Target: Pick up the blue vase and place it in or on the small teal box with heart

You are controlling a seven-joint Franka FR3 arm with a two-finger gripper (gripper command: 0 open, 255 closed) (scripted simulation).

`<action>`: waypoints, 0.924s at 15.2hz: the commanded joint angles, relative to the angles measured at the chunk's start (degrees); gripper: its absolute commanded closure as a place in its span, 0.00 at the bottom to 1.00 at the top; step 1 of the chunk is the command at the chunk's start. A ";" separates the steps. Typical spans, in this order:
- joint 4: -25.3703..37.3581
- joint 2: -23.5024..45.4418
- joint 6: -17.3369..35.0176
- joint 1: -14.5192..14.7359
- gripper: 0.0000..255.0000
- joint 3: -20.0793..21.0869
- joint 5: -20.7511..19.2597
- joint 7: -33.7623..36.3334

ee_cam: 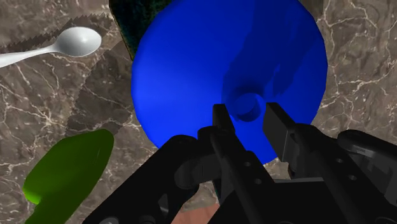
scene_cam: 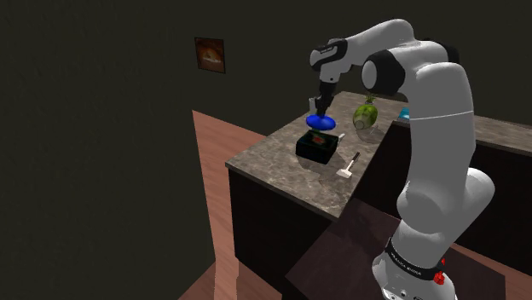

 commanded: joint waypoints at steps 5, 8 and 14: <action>-3.08 1.12 4.15 0.13 1.00 0.31 0.59 -0.54; -4.49 1.73 6.12 0.15 1.00 0.47 0.92 -0.85; -5.21 2.12 7.20 0.14 1.00 0.58 1.12 -1.03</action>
